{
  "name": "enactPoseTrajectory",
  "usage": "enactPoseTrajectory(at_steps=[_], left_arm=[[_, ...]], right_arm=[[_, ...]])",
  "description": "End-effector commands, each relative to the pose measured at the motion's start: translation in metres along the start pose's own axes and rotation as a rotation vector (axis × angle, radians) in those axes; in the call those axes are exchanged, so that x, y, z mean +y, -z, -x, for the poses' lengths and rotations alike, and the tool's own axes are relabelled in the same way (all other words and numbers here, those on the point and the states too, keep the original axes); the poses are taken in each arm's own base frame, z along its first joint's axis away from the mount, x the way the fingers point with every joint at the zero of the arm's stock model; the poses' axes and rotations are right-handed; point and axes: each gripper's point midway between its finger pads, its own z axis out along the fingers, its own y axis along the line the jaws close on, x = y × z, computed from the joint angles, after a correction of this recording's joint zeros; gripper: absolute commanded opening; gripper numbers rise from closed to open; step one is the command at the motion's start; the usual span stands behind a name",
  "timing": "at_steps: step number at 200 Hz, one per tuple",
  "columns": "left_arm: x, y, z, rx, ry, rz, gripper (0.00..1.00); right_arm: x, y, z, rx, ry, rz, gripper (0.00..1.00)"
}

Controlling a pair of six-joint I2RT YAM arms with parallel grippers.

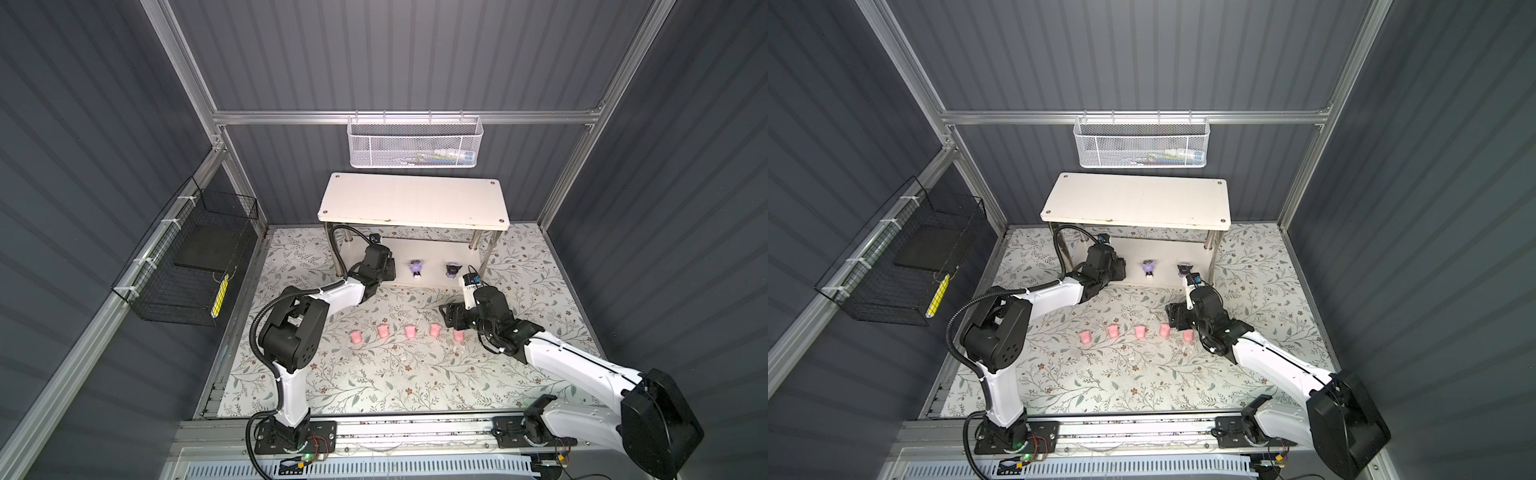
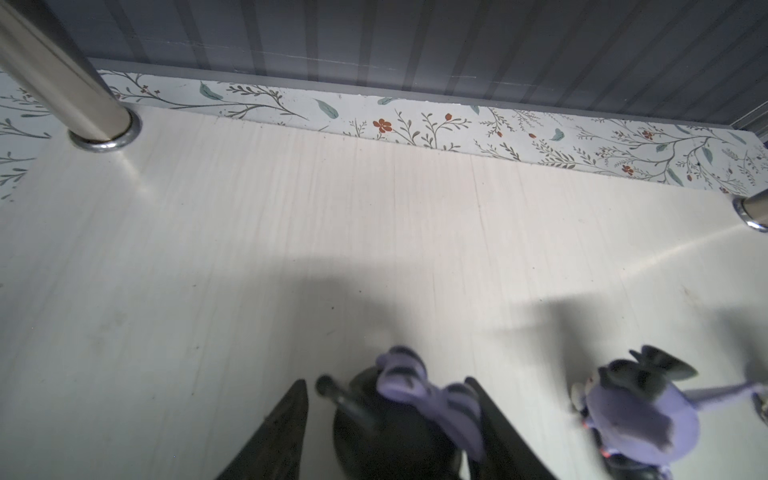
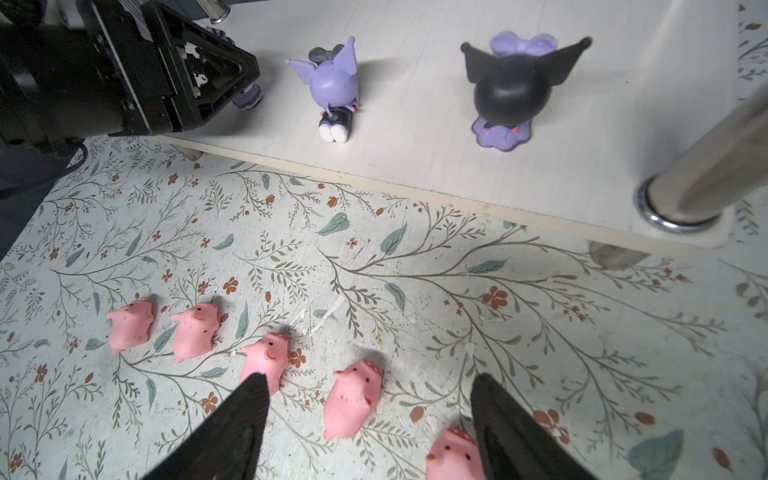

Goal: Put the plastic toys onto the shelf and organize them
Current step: 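Open the left gripper to release the cow toy beside the bow toys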

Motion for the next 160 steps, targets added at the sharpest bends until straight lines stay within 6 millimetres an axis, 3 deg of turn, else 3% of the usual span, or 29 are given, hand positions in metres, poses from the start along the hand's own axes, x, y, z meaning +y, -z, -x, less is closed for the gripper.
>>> enactPoseTrajectory(at_steps=[1,87,160], left_arm=[[-0.006,0.008,0.020,-0.045,0.014,-0.029,0.60],[-0.017,0.013,0.025,-0.062,0.016,-0.093,0.67],[-0.018,0.038,0.033,-0.084,0.022,-0.120,0.73]], right_arm=[[0.002,-0.001,0.000,0.001,0.001,0.009,0.79],[0.001,-0.001,-0.001,0.001,0.004,0.006,0.78],[0.002,-0.001,0.000,-0.005,0.003,0.007,0.79]])
